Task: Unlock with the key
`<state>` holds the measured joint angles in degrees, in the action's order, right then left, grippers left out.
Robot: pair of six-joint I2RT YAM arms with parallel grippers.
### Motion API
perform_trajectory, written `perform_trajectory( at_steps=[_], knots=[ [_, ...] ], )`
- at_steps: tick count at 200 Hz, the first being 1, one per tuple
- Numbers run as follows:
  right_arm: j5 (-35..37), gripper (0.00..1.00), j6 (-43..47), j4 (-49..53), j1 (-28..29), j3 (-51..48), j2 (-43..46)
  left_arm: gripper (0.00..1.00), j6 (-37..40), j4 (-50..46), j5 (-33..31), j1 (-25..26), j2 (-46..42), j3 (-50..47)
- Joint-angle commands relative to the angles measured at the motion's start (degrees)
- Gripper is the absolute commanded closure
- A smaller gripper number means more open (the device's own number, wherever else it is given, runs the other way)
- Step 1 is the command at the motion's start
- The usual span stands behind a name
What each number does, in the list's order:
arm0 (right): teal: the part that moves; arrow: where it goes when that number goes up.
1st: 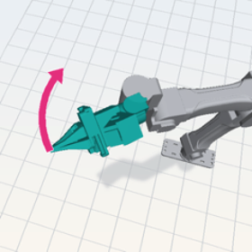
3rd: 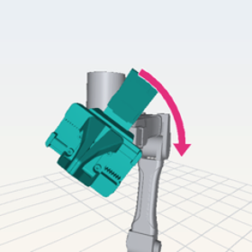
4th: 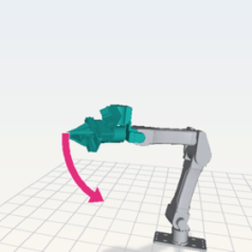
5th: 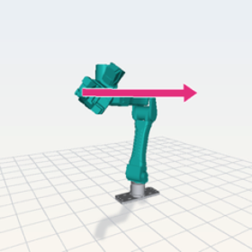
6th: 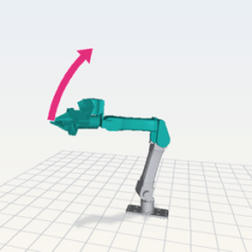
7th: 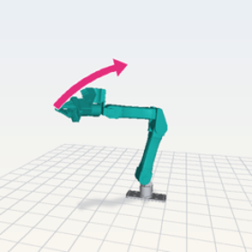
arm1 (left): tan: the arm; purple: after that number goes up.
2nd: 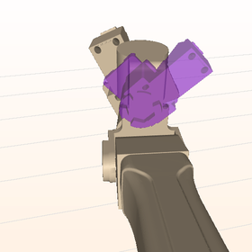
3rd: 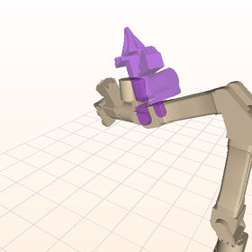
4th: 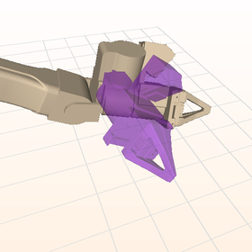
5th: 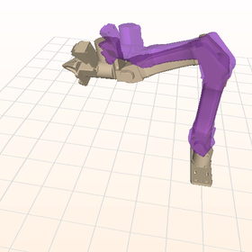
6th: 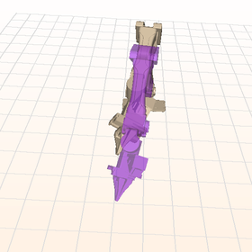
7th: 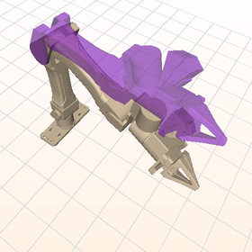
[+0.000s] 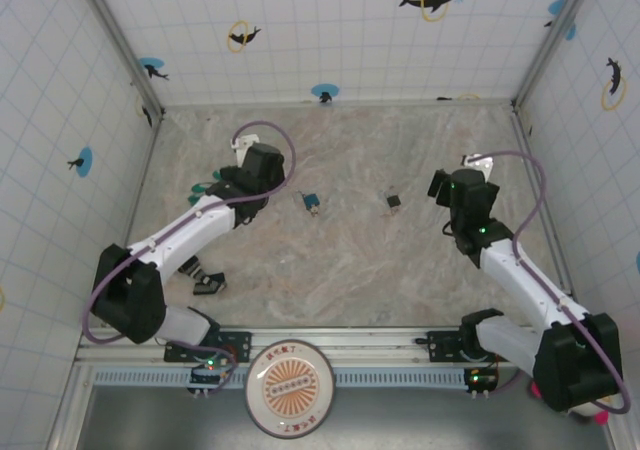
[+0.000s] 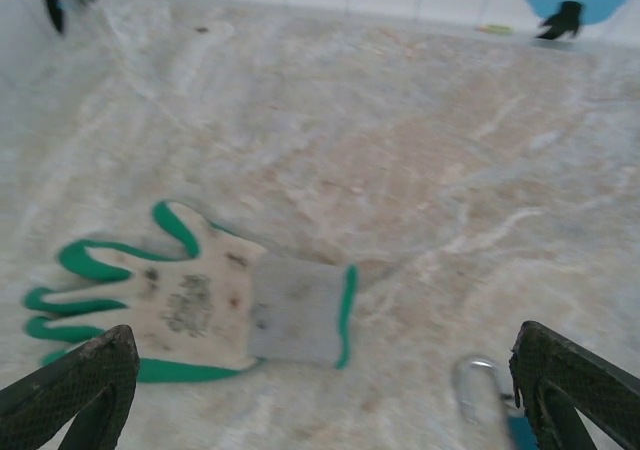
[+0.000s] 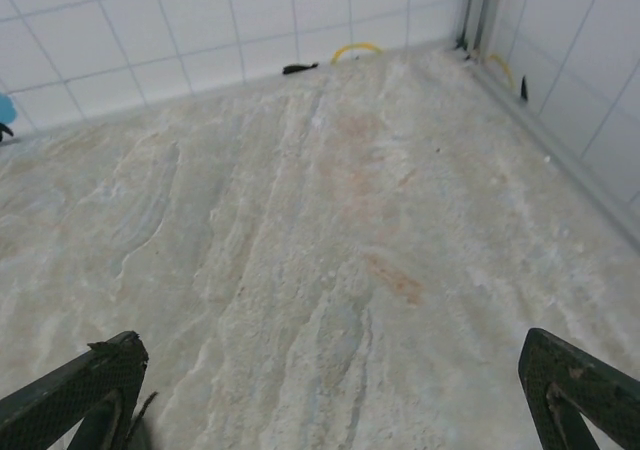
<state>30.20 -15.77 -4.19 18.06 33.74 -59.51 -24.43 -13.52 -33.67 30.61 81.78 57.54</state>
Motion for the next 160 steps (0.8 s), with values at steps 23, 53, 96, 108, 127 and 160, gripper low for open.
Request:
perform_trajectory(
  at_steps=[23,53,96,108,127,160],
  knots=[
    [15.2,0.01,9.6,-17.5,-1.0,-9.1,4.1,0.03,14.5,25.5,-3.9,-8.5,-9.2,-15.2],
    [18.1,0.01,11.5,-18.1,-3.4,-10.8,3.1,0.03,18.6,33.4,0.0,-14.9,-12.0,-21.6],
    [17.9,0.01,10.6,-30.0,-6.6,-16.2,-1.7,0.03,21.9,50.2,0.6,-19.3,-8.2,-30.1],
    [16.4,0.01,10.5,-32.4,-7.2,-16.9,-3.7,0.03,22.5,52.2,0.8,-20.4,-5.4,-30.6],
    [15.6,0.01,10.7,-37.1,-7.7,-18.3,-6.6,0.03,24.5,58.4,-1.2,-20.8,-0.8,-32.2],
    [12.2,0.01,10.7,-43.4,-10.1,-20.0,-8.9,0.03,26.5,80.4,-0.5,-21.4,4.6,-40.2]
  ],
)
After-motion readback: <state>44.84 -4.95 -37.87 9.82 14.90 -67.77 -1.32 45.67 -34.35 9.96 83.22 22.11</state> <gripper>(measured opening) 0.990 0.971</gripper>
